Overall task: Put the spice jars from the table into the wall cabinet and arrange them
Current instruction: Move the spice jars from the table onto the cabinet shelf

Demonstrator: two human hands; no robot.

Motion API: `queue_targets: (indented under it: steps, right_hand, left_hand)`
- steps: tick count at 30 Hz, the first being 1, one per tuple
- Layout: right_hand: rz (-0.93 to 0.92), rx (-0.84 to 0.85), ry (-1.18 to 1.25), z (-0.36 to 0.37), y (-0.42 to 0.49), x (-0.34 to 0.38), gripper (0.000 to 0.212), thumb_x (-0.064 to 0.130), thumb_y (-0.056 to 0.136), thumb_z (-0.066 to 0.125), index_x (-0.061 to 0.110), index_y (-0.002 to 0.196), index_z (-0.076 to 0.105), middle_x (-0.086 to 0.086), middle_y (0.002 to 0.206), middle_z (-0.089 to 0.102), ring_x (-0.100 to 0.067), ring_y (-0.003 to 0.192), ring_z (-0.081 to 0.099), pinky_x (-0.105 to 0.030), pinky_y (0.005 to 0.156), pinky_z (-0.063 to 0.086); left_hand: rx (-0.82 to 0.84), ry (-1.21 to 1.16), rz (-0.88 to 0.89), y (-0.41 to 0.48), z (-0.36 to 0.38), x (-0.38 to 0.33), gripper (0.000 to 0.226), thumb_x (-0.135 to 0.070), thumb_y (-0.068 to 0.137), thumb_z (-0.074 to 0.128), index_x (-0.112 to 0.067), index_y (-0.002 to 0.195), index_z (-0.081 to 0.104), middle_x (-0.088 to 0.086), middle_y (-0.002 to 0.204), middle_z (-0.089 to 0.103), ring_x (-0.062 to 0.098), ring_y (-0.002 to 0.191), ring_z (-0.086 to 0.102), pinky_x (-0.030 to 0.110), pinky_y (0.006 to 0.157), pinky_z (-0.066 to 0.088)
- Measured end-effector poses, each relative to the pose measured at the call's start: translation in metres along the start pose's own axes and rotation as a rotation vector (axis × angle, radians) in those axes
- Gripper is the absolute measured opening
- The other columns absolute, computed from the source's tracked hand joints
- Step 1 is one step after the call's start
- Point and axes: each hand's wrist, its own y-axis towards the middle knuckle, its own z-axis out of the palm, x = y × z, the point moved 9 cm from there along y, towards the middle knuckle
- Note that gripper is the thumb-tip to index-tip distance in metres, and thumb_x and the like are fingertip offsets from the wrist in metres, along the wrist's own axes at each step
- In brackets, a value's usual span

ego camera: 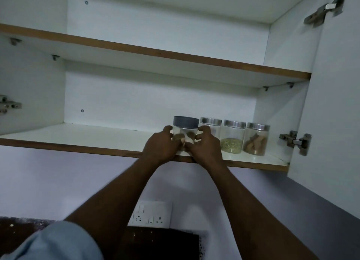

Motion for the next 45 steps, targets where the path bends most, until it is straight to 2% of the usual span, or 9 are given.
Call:
queue_targets:
  steps: [16, 21, 24, 28, 32, 36, 40, 43, 45]
  right_hand:
    - [-0.098, -0.149, -0.206, 0.006, -0.003, -0.005, 0.046, 0.036, 0.089, 0.072, 0.011, 0.125, 0.057, -0.006, 0.109, 0.073, -0.025, 0.098, 0.069, -0.029, 0.074, 0.050]
    - [-0.117, -0.151, -0.057, 0.004, -0.047, 0.015, 0.050, 0.025, 0.085, 0.075, 0.014, 0.130, 0.056, -0.004, 0.113, 0.069, -0.019, 0.103, 0.065, -0.025, 0.076, 0.049]
    - [-0.185, -0.131, 0.019, 0.025, -0.104, 0.026, 0.041, 0.023, 0.086, 0.068, 0.019, 0.126, 0.060, 0.003, 0.117, 0.067, -0.014, 0.107, 0.063, -0.034, 0.090, 0.054]
    - [-0.068, 0.069, 0.129, 0.093, -0.205, -0.008, 0.043, 0.024, 0.085, 0.064, 0.028, 0.127, 0.056, 0.011, 0.118, 0.066, -0.003, 0.094, 0.066, -0.031, 0.083, 0.058]
    - [0.120, 0.544, 0.058, 0.191, -0.336, -0.058, 0.051, 0.018, 0.089, 0.067, 0.015, 0.138, 0.053, -0.009, 0.129, 0.064, -0.028, 0.117, 0.063, -0.041, 0.103, 0.048]
    - [0.186, 0.910, -0.147, 0.256, -0.454, -0.085, 0.047, 0.026, 0.093, 0.062, 0.012, 0.137, 0.052, -0.015, 0.125, 0.064, -0.035, 0.114, 0.062, -0.042, 0.098, 0.050]
    - [0.128, 1.046, -0.153, 0.284, -0.523, -0.082, 0.054, 0.030, 0.087, 0.065, 0.012, 0.136, 0.052, -0.014, 0.125, 0.063, -0.032, 0.111, 0.061, -0.031, 0.096, 0.046]
    - [0.148, 1.163, -0.073, 0.307, -0.558, -0.071, 0.032, 0.019, 0.088, 0.066, 0.005, 0.116, 0.059, -0.016, 0.112, 0.065, -0.034, 0.100, 0.063, -0.048, 0.087, 0.052]
    - [0.135, 1.194, -0.082, 0.316, -0.580, -0.064, 0.035, 0.016, 0.088, 0.068, 0.006, 0.121, 0.060, -0.017, 0.114, 0.065, -0.033, 0.102, 0.063, -0.045, 0.090, 0.051]
  left_hand:
    - [-0.156, 0.380, 0.083, -0.016, 0.002, -0.008, 0.052, -0.059, 0.096, 0.048, -0.015, 0.120, 0.060, 0.007, 0.106, 0.072, 0.029, 0.098, 0.067, 0.032, 0.068, 0.040]
    - [-0.184, 0.306, 0.254, -0.069, -0.013, -0.022, 0.038, -0.031, 0.098, 0.050, -0.013, 0.131, 0.061, 0.008, 0.108, 0.073, 0.030, 0.097, 0.066, 0.037, 0.081, 0.048]
    - [-0.179, 0.147, 0.320, -0.123, -0.020, -0.019, 0.048, -0.025, 0.091, 0.048, -0.021, 0.137, 0.059, 0.000, 0.123, 0.069, 0.023, 0.118, 0.060, 0.035, 0.098, 0.046]
    - [-0.035, 0.069, 0.184, -0.222, 0.000, 0.047, 0.057, -0.041, 0.086, 0.045, -0.022, 0.139, 0.058, -0.002, 0.120, 0.071, 0.018, 0.104, 0.065, 0.028, 0.083, 0.048]
    - [0.345, 0.146, -0.019, -0.344, 0.044, 0.150, 0.061, -0.035, 0.087, 0.057, -0.009, 0.142, 0.053, 0.014, 0.126, 0.067, 0.033, 0.109, 0.066, 0.037, 0.089, 0.053]
    - [0.600, 0.216, -0.193, -0.462, 0.069, 0.224, 0.064, -0.033, 0.092, 0.057, -0.003, 0.147, 0.044, 0.020, 0.130, 0.063, 0.035, 0.110, 0.064, 0.036, 0.090, 0.048]
    - [0.705, 0.304, -0.264, -0.532, 0.071, 0.270, 0.062, -0.036, 0.091, 0.054, -0.019, 0.150, 0.040, 0.010, 0.132, 0.063, 0.033, 0.115, 0.059, 0.045, 0.096, 0.047]
    - [0.750, 0.369, -0.334, -0.566, 0.060, 0.300, 0.066, -0.045, 0.085, 0.059, -0.024, 0.146, 0.045, 0.006, 0.138, 0.058, 0.032, 0.122, 0.053, 0.048, 0.096, 0.049]
    - [0.762, 0.442, -0.339, -0.588, 0.054, 0.312, 0.074, -0.047, 0.079, 0.064, -0.023, 0.147, 0.043, 0.006, 0.144, 0.050, 0.033, 0.123, 0.048, 0.048, 0.091, 0.048]
